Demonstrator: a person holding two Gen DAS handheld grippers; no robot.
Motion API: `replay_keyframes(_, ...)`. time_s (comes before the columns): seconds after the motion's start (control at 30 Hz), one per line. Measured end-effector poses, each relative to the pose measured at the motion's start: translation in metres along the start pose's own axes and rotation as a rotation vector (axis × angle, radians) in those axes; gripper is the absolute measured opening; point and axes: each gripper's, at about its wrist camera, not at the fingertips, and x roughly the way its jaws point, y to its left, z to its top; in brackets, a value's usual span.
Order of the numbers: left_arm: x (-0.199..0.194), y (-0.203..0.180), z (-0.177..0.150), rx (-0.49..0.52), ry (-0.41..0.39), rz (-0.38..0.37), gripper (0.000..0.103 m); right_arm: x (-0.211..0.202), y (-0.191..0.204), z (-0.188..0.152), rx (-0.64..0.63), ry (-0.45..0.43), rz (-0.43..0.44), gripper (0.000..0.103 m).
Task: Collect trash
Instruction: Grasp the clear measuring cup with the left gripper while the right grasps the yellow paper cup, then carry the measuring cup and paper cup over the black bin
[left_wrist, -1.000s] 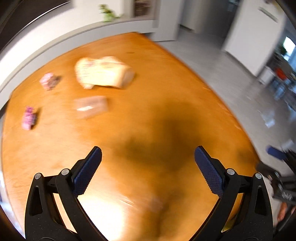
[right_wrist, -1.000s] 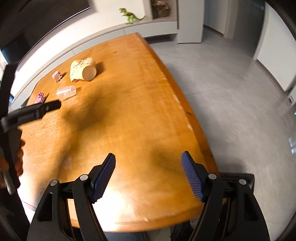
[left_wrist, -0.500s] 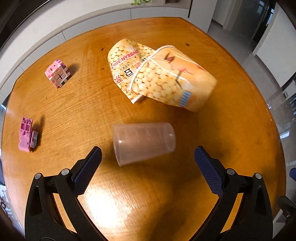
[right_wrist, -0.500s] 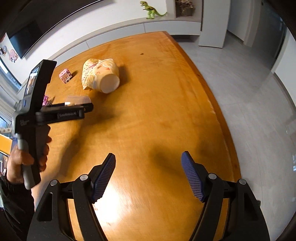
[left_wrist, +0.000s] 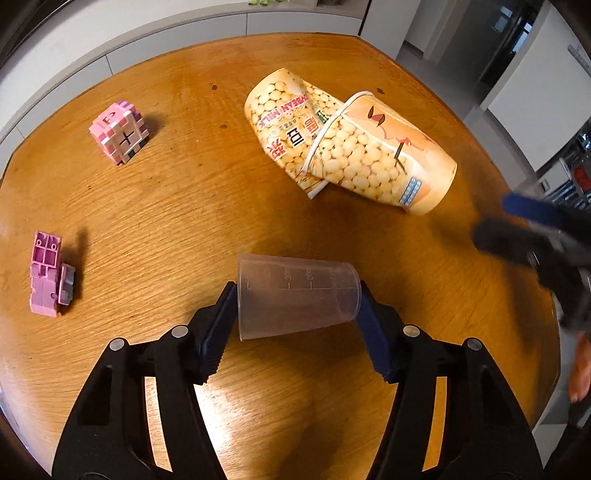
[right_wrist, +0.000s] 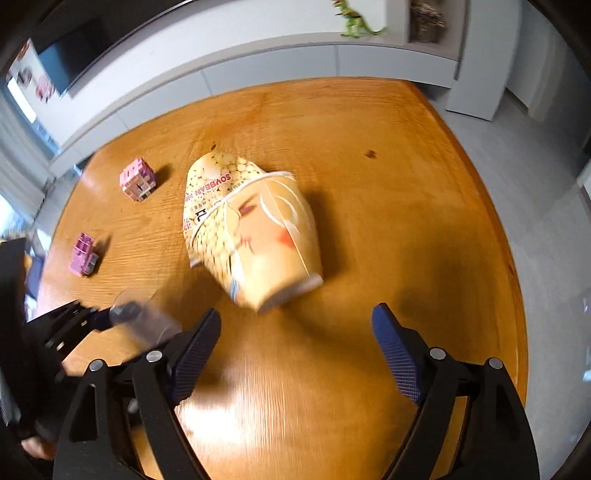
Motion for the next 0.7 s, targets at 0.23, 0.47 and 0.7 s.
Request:
replay_keyframes(0.23, -0.008, 0.015, -0.011, 0.012, 0.001, -0.020, 0.061, 0.034, 0.023, 0.029, -0.177, 0.026, -0.108, 0.088)
replay_keyframes(0.47, -0.017, 0.026, -0.025, 0.019, -0.009, -0.034, 0.061, 0.050, 0.046, 0.046, -0.364, 0.003, -0.214, 0.089)
replay_keyframes(0.7, -0.016, 0.026, -0.024, 0.015, -0.005, -0.042, 0.061, 0.062, 0.049, 0.056, -0.411, 0.054, -0.199, 0.069)
